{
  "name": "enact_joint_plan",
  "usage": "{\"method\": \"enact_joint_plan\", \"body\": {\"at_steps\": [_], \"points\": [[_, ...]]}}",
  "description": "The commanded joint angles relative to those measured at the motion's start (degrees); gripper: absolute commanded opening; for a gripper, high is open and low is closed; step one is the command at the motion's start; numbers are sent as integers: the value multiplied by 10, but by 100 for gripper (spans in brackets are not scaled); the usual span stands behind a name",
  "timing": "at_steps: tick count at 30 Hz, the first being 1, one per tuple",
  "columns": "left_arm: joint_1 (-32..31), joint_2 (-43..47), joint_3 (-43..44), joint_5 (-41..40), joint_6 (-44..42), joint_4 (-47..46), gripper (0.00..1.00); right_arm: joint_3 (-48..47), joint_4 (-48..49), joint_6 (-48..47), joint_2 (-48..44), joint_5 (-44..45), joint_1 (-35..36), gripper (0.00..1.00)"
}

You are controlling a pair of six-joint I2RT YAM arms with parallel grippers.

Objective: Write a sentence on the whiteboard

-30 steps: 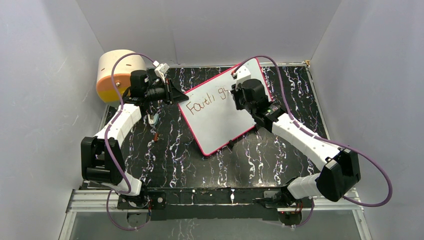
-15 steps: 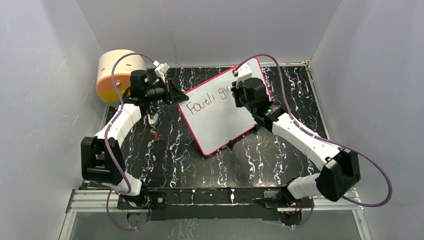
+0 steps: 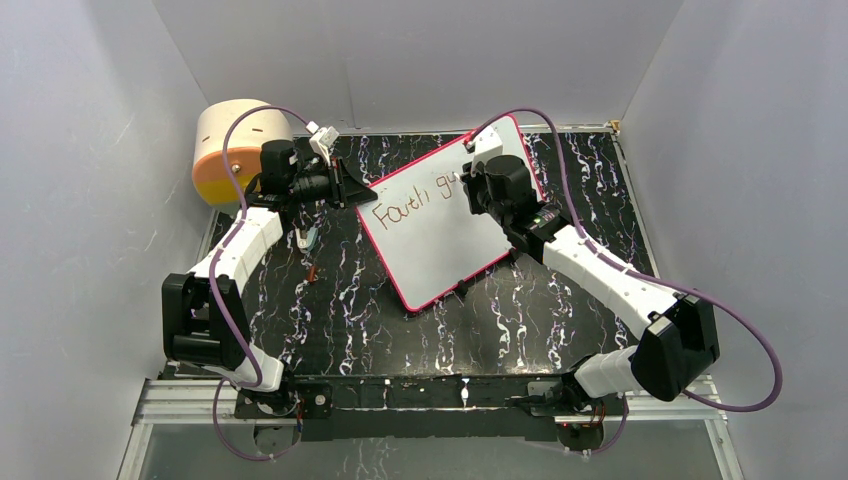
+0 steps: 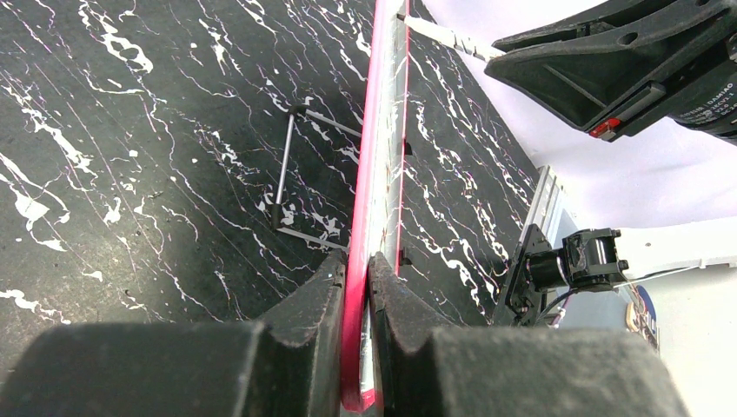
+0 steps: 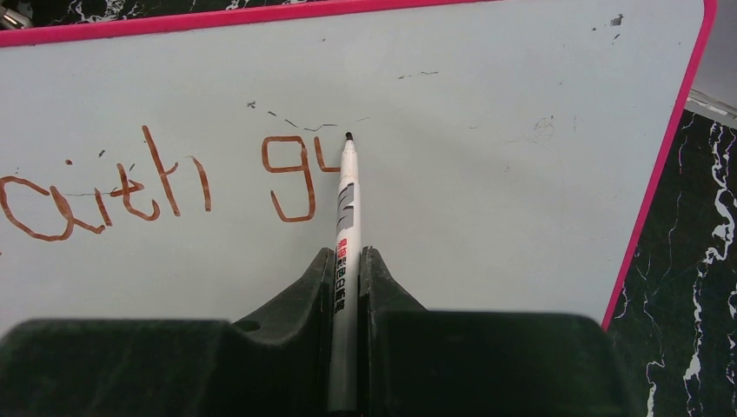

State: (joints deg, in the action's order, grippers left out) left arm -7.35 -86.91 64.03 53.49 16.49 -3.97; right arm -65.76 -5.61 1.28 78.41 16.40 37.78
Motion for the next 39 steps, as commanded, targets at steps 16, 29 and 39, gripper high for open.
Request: {"method": "enact_joint_plan", "body": {"at_steps": [16,29,39], "points": [[-13,-21,-4,-44,-28,52,0,3,-28,10,-16,-8,-5,0],[-13,-22,-4,-44,-28,52,0,7,-43,14,-24,-7,-4,0],[-13,-22,-4,-45,-28,52,0,10,-22,14,-29,14,-5,0]]}}
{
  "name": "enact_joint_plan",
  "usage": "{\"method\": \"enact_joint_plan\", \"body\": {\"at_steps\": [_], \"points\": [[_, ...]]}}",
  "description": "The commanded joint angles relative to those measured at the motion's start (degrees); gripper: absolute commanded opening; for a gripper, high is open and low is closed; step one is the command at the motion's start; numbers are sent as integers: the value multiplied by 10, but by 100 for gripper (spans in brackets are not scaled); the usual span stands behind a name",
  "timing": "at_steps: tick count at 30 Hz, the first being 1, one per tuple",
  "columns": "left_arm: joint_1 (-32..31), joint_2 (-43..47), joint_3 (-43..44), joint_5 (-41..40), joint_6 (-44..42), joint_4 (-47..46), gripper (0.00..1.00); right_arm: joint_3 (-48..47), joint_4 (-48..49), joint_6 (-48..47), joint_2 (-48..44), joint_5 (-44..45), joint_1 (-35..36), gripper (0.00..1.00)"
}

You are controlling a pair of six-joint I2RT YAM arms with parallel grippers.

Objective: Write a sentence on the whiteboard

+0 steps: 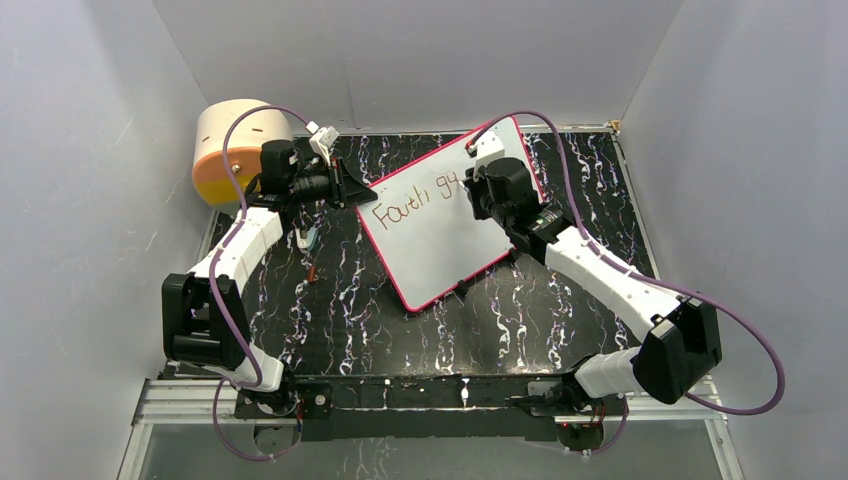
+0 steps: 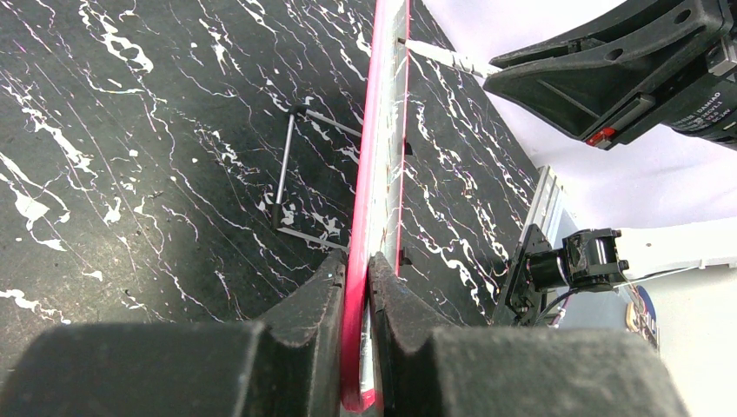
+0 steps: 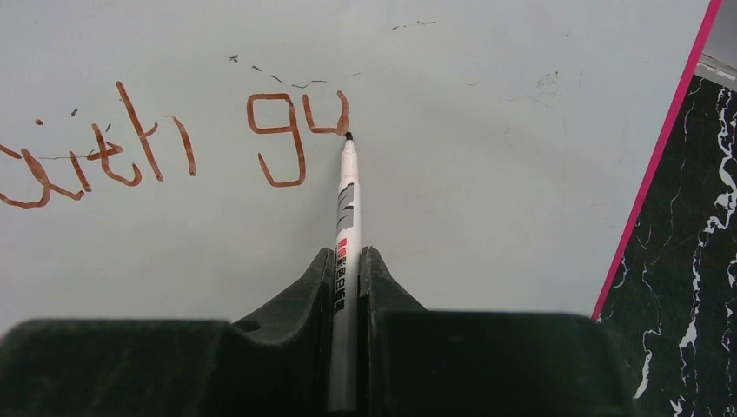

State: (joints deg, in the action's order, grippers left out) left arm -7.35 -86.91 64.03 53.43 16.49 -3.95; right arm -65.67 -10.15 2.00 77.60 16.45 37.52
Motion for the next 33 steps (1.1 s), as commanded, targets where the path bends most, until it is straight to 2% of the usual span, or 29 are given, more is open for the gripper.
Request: {"method": "enact_joint_plan", "body": {"at_steps": [1,19,33], "points": [[-13,-22,-4,-44,-27,52,0,10,30,7,-25,14,-2,0],[-13,-22,-4,-42,-27,52,0,-11,91,8,-12,11,-12,0],[-13,-22,-3,-41,-27,52,0,-19,97,14,2,-8,-16,0]]}}
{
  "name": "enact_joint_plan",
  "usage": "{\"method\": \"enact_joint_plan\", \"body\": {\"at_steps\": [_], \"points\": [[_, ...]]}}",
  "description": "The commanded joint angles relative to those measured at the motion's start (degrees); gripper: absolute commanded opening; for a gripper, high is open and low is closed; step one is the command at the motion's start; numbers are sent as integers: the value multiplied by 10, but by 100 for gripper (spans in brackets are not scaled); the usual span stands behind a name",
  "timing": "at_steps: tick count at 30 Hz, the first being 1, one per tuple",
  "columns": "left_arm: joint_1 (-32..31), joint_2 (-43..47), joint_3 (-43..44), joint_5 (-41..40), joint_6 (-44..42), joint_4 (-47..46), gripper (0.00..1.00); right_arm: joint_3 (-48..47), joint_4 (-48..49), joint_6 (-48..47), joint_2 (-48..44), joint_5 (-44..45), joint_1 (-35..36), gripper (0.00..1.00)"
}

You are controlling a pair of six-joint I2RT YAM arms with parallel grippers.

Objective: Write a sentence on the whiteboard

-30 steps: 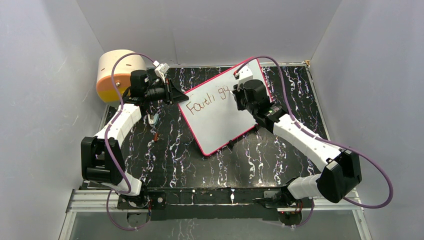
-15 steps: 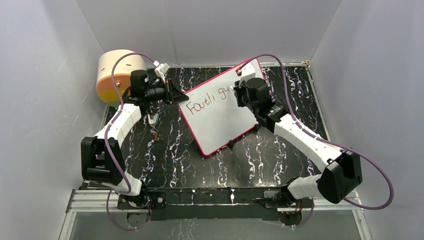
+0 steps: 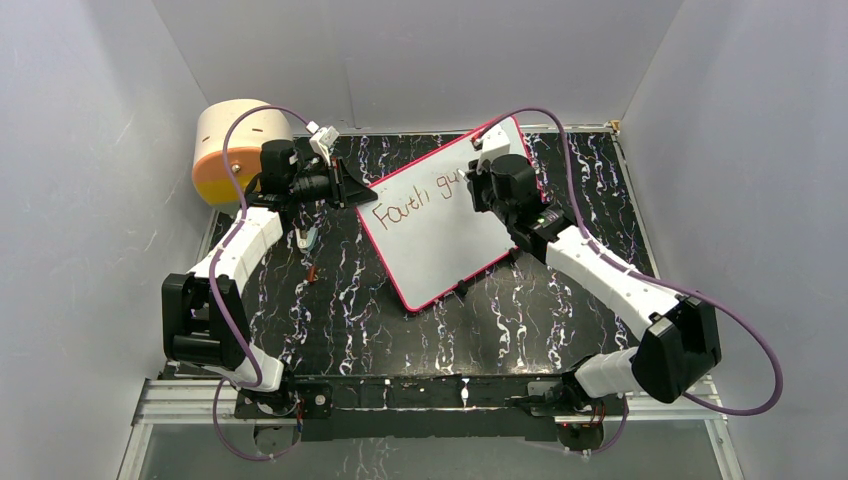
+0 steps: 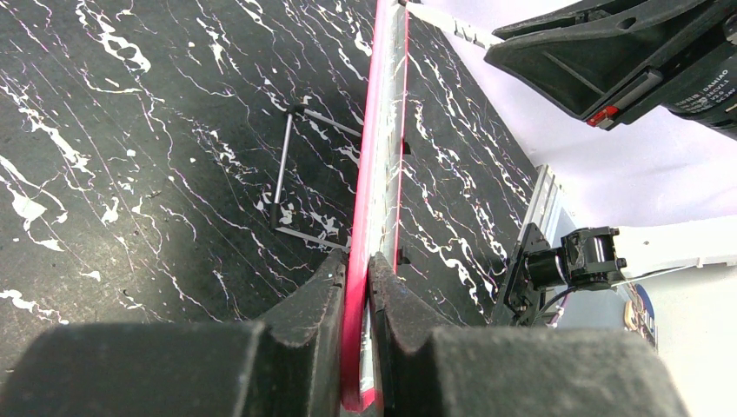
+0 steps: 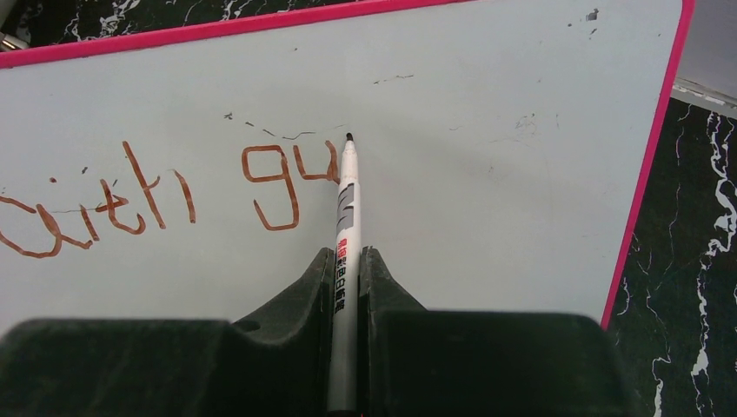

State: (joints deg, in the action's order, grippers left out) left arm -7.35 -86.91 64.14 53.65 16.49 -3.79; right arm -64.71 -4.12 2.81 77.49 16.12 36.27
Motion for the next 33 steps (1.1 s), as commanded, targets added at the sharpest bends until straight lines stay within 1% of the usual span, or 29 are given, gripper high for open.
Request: {"method": "enact_joint_plan", "body": {"at_steps": [1,12,23,25,33], "points": [[-13,-22,-5,-44,-28,51,0,-27,52,6,4,-4,-5,0],[-13,-21,-5,-44,-28,50,0,-29,49,10,10,-13,-8,0],[-13,-21,-5,-47,-28,52,0,-3,42,12,-32,5,-8,0],[-13,-21,-6,-47,-28,52,0,-2,22,13,-33,3,-9,0],[-13,-22,-5,-47,-28,52,0,11,6,16,-36,1,-9,0]]}}
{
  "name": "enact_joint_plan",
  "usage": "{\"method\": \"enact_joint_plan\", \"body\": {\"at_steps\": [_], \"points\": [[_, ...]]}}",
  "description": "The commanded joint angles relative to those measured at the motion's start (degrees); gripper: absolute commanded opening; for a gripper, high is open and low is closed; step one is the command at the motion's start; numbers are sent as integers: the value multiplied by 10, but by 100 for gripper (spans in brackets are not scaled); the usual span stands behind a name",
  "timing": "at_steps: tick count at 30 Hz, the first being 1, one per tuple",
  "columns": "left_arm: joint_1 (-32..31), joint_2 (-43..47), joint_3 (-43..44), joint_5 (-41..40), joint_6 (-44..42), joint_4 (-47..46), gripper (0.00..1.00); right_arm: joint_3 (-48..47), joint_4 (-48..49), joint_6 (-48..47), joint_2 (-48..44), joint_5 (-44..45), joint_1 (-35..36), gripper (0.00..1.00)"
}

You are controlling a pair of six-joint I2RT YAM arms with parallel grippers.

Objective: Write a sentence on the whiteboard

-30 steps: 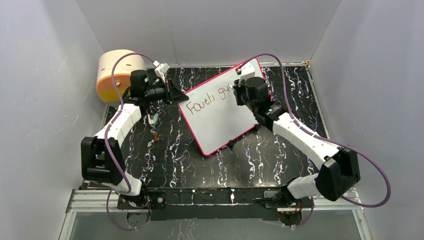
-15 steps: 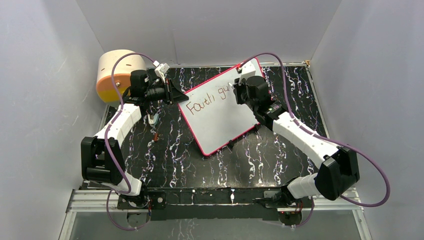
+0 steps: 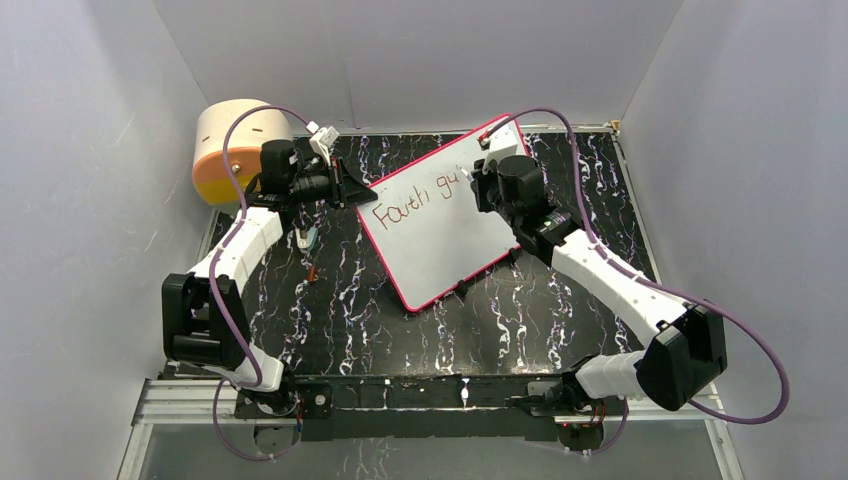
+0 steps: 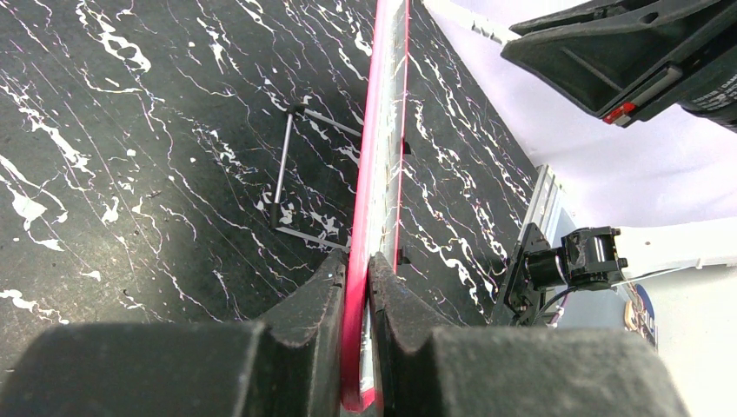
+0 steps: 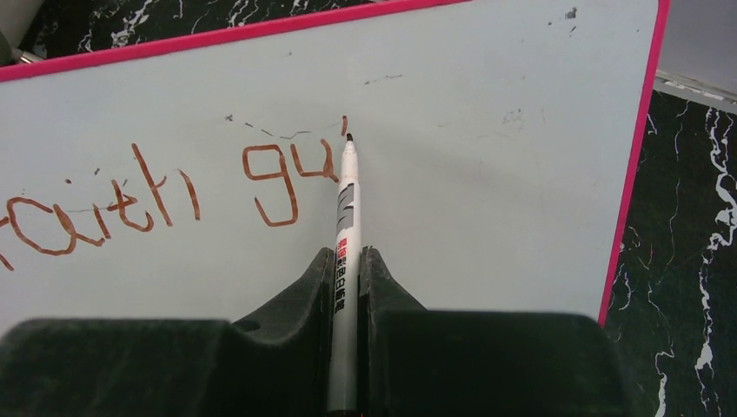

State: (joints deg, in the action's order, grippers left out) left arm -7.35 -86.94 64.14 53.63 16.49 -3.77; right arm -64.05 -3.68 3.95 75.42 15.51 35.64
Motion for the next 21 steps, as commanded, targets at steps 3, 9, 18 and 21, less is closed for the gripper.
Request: {"method": "enact_joint_plan", "body": {"at_steps": [3,9,18,21], "points": [[-13,-22,-5,-46,-28,52,0,3,-1,5,-11,4,-2,0],[-13,-22,-5,-46,-28,51,0,0,4,5,-6,0,-3,0],[-13,-22,-5,-45,-28,52,0,-9,14,5,5,-5,-4,0],[-13,-22,-5,-45,-29,51,0,-9,20,6,6,-5,-3,0]]}}
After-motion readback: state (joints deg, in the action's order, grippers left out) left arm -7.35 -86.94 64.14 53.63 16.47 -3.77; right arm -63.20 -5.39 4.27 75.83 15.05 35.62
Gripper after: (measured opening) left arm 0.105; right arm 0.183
